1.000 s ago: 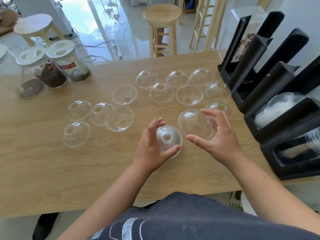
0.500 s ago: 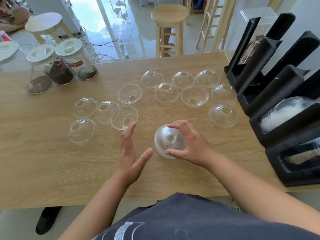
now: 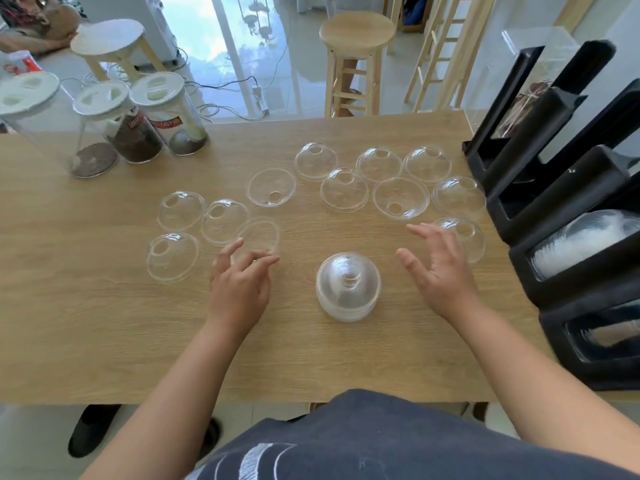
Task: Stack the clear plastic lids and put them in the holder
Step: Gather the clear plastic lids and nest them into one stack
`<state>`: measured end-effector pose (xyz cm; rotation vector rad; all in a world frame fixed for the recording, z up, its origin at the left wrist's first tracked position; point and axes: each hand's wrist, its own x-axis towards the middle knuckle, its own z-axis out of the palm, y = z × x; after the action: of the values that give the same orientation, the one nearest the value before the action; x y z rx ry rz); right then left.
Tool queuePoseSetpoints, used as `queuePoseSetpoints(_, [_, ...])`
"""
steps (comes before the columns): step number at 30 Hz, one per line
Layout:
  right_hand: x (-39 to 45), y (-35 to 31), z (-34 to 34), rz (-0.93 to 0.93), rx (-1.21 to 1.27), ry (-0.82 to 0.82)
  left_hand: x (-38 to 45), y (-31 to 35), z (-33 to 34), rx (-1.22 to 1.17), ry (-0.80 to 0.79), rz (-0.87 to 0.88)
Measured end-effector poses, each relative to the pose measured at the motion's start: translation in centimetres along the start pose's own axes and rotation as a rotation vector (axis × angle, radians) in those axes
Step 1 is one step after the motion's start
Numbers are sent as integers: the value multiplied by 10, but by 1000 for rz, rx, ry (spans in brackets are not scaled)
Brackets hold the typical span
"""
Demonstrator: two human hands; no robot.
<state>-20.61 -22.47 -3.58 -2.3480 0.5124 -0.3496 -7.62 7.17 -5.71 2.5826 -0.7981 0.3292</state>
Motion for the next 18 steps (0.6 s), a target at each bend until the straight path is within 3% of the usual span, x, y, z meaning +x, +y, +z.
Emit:
queuePoseSetpoints(3, [7, 26, -15, 74, -287, 42, 7, 31, -26, -341, 122, -178])
queuePoseSetpoints(7, [12, 41, -18, 160, -436, -6, 19, 68, -56, -1245, 152, -659])
queuePoseSetpoints(10, [14, 41, -17, 156, -412, 46, 27, 82, -60, -1694, 31, -903])
queuePoseSetpoints(14, [14, 41, -16, 116, -399, 76, 17, 99, -49, -1743, -209, -972])
queuePoseSetpoints(18, [11, 42, -16, 54, -397, 87, 3, 109, -34, -1527, -231, -943])
